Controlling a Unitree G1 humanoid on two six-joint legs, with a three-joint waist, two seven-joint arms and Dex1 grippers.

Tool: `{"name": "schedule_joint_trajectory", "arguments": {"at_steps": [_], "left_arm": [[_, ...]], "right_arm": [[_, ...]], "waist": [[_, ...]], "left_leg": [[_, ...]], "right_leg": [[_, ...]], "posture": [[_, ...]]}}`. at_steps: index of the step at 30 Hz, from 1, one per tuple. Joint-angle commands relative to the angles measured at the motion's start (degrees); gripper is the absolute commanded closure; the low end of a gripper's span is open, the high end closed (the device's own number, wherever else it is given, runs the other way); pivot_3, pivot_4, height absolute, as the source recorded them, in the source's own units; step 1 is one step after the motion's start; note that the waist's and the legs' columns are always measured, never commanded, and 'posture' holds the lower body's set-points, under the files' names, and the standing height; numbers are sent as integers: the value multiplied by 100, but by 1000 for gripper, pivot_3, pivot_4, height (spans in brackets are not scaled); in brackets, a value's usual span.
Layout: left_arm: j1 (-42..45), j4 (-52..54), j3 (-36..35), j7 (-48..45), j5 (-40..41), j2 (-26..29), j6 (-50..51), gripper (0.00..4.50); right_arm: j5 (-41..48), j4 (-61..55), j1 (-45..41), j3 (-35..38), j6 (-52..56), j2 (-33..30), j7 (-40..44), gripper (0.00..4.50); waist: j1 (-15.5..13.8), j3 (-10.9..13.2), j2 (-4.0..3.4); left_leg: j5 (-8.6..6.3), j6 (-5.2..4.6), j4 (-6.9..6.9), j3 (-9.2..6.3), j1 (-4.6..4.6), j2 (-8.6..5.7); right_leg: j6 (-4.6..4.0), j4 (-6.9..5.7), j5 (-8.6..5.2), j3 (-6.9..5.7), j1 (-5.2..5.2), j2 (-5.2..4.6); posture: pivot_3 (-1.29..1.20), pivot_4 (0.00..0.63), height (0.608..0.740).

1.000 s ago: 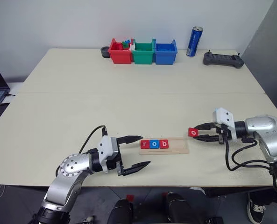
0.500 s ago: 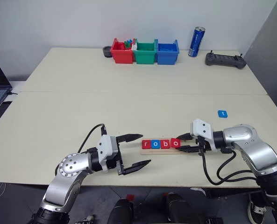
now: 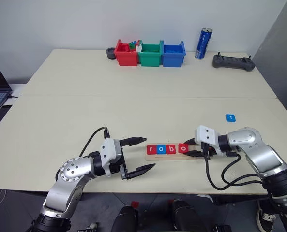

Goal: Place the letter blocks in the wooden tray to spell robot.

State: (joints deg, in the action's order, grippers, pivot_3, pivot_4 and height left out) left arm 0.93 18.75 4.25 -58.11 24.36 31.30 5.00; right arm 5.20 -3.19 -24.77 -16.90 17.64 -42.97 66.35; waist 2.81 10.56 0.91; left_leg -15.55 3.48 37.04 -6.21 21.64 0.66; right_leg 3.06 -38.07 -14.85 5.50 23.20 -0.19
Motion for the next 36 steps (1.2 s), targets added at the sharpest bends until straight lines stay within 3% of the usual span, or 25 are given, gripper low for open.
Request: {"name": "schedule_joint_trajectory", "arguments": {"at_steps": [1, 36], "left_arm": [[39, 232, -69, 7, 114, 37, -3, 0], [-26, 197, -51, 11, 72, 2, -37, 0]], "right_arm": [[-22, -78, -105, 16, -95, 14, 56, 3056], [-127, 113, -370, -148, -71, 218, 186, 3056]], "waist": [[1, 0, 0], [5, 0, 0]], "left_leg": [[0, 0, 0, 0, 0, 0], [0, 0, 0, -1, -1, 0]], "right_leg": [[0, 0, 0, 0, 0, 0], [0, -1, 0, 0, 0, 0]], "posture": [[0, 150, 740], [0, 150, 740]]}}
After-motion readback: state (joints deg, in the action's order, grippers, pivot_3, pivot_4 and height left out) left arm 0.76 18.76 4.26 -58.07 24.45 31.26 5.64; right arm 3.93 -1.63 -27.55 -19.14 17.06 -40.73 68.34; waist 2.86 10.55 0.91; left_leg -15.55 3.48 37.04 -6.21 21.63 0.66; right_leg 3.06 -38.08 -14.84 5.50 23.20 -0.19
